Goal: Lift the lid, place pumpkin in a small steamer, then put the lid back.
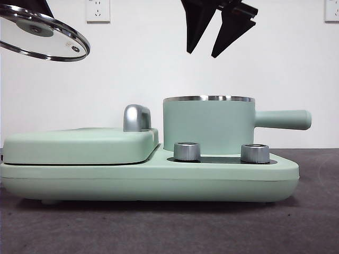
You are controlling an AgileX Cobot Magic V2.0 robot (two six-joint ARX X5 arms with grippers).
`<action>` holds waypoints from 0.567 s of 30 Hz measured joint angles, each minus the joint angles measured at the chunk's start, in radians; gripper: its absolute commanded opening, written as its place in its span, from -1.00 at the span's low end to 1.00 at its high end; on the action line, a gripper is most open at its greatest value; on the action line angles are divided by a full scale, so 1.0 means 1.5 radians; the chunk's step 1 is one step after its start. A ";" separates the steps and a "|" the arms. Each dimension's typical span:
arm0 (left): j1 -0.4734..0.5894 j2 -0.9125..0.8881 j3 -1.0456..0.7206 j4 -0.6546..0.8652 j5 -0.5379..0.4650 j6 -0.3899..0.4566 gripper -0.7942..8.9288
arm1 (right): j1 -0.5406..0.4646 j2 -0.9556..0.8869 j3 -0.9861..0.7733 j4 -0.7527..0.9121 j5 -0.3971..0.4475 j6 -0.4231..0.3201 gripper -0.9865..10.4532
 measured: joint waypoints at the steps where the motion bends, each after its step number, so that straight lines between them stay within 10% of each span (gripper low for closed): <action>1: 0.000 0.000 0.000 0.000 0.000 0.000 -0.81 | 0.000 -0.023 -0.035 0.035 0.000 0.003 -0.26; 17: -0.001 0.000 0.000 0.003 0.066 0.000 -0.81 | 0.002 -0.340 -0.449 0.296 0.020 0.041 -0.26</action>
